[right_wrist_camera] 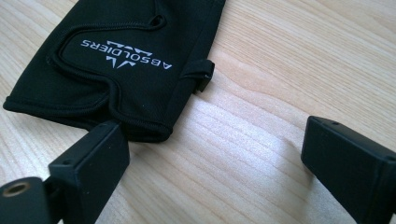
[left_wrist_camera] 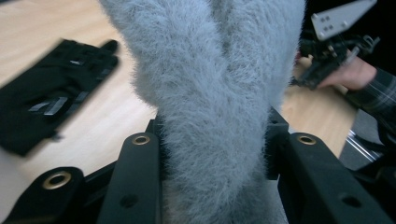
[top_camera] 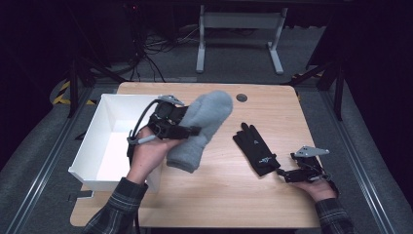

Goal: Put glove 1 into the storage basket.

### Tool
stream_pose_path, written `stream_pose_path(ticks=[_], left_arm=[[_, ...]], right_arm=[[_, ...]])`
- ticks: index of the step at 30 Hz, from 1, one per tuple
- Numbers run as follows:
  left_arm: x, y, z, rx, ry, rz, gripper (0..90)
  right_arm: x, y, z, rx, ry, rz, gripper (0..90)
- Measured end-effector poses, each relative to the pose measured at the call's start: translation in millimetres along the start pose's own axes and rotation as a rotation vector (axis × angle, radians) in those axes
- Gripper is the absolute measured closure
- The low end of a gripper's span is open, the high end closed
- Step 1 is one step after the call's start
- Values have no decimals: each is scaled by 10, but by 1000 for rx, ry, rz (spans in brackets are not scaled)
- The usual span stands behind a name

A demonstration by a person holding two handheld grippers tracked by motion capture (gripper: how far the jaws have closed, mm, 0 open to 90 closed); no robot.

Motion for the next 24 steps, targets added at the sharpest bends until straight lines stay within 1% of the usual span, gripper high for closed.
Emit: stream_pose_path(ticks=[2, 5, 7, 8, 12, 13, 17, 18, 19, 20, 21, 22, 23, 24], left_arm=[[-71, 15, 114, 12, 5, 12, 625], [-183, 10, 275, 26, 29, 28, 624], [-286, -22, 391, 35, 32, 52, 623], [-328, -38, 433, 39, 37, 57, 624], [-469, -124, 596, 55, 58, 93, 624], [-469, -124, 596, 55, 58, 93, 624], [-587, -227, 739, 73, 78, 126, 624], [-618, -256, 767, 75, 87, 134, 624], [-679, -320, 813, 75, 99, 152, 624], [-713, -356, 834, 75, 106, 158, 624], [-713, -356, 834, 75, 106, 158, 624], [-765, -418, 860, 75, 115, 175, 624], [-765, -418, 860, 75, 115, 175, 625], [-812, -472, 880, 65, 130, 184, 624]], right_arm=[[0, 0, 0, 0, 0, -1, 79], [0, 0, 0, 0, 0, 0, 79], [0, 0, -1, 0, 0, 0, 79], [-1, 0, -1, 0, 0, -1, 78], [-1, 1, -2, 0, 2, -2, 77], [-1, 1, -2, 0, 2, -2, 77], [-2, 2, -2, 0, 2, -3, 77], [-1, 2, -3, 0, 1, -3, 77], [-2, 2, -3, 0, 1, -3, 77], [-2, 2, -3, 0, 1, -3, 77], [-1, 2, -3, 0, 1, -3, 77], [-1, 2, -3, 0, 1, -3, 77], [-1, 2, -3, 0, 1, -3, 77], [-1, 2, -4, 0, 1, -3, 77]])
Point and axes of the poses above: each handheld gripper's, and its own axes: z roughly backward along the jaws, y roughly out of its top, x roughly to its right, the point moved 4 cm from there along -z, roughly forward along the jaws, and after that the axes turned 6 degrees about -x, right-handed, at the moved point
